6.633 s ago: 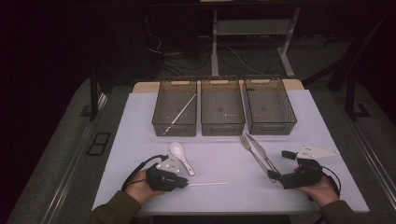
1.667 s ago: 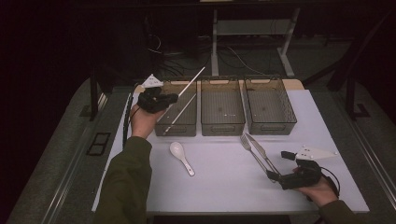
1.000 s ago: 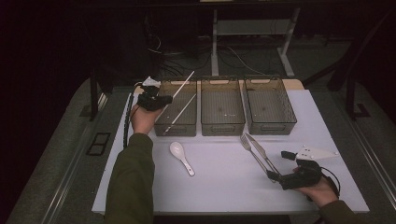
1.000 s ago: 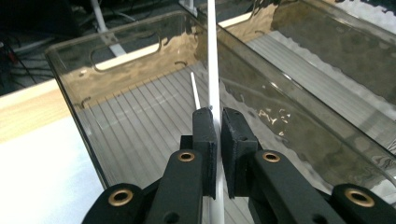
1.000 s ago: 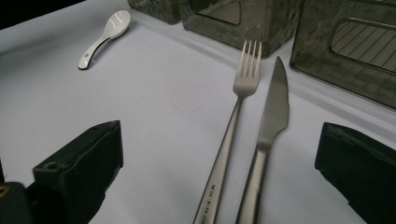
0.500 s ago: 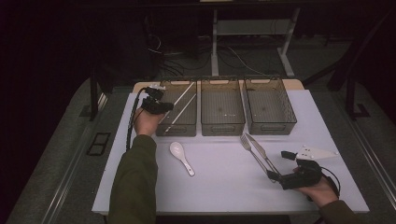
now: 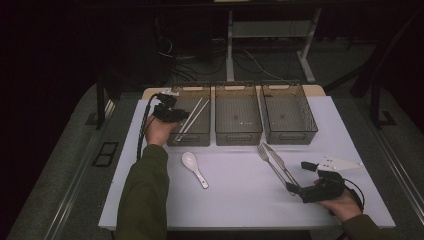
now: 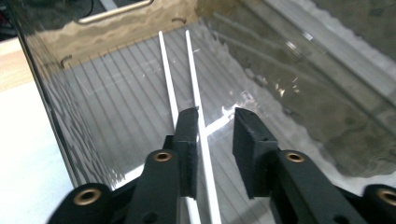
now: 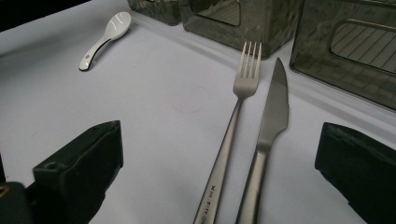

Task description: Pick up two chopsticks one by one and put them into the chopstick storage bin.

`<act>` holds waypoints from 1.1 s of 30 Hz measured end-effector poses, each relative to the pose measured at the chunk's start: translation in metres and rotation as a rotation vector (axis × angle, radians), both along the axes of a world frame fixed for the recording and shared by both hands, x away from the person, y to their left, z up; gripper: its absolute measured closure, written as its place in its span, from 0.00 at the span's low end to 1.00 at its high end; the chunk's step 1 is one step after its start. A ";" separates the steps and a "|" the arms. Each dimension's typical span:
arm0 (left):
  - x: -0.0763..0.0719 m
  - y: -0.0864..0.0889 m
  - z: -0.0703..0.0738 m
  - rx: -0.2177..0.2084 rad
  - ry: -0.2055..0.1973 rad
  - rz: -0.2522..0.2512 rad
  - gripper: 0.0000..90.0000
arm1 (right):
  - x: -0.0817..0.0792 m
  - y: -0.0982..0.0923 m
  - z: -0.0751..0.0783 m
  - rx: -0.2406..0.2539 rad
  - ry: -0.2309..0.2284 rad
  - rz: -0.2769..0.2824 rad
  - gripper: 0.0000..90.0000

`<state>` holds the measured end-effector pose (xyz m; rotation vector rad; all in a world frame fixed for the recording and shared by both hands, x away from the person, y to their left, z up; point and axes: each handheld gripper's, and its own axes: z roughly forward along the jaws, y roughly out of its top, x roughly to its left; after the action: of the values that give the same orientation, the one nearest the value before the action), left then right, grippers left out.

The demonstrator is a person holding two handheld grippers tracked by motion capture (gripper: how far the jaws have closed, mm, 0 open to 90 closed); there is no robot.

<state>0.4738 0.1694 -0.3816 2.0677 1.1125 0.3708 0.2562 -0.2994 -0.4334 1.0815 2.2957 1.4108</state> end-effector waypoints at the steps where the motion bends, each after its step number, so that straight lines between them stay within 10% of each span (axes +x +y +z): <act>1: -0.001 0.000 0.002 -0.005 -0.008 -0.009 0.71 | 0.000 0.000 0.000 0.000 0.000 0.000 0.01; 18: -0.047 -0.010 0.037 -0.076 -0.060 -0.145 0.46 | 0.000 0.000 0.000 0.001 0.000 -0.003 0.01; 33: -0.104 -0.018 0.022 -0.102 -0.083 -0.222 0.41 | -0.001 -0.001 0.000 0.000 -0.003 -0.005 0.01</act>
<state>0.3702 0.1517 -0.3591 2.0412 0.8257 0.2813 0.2556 -0.3001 -0.4330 1.0828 2.2894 1.4095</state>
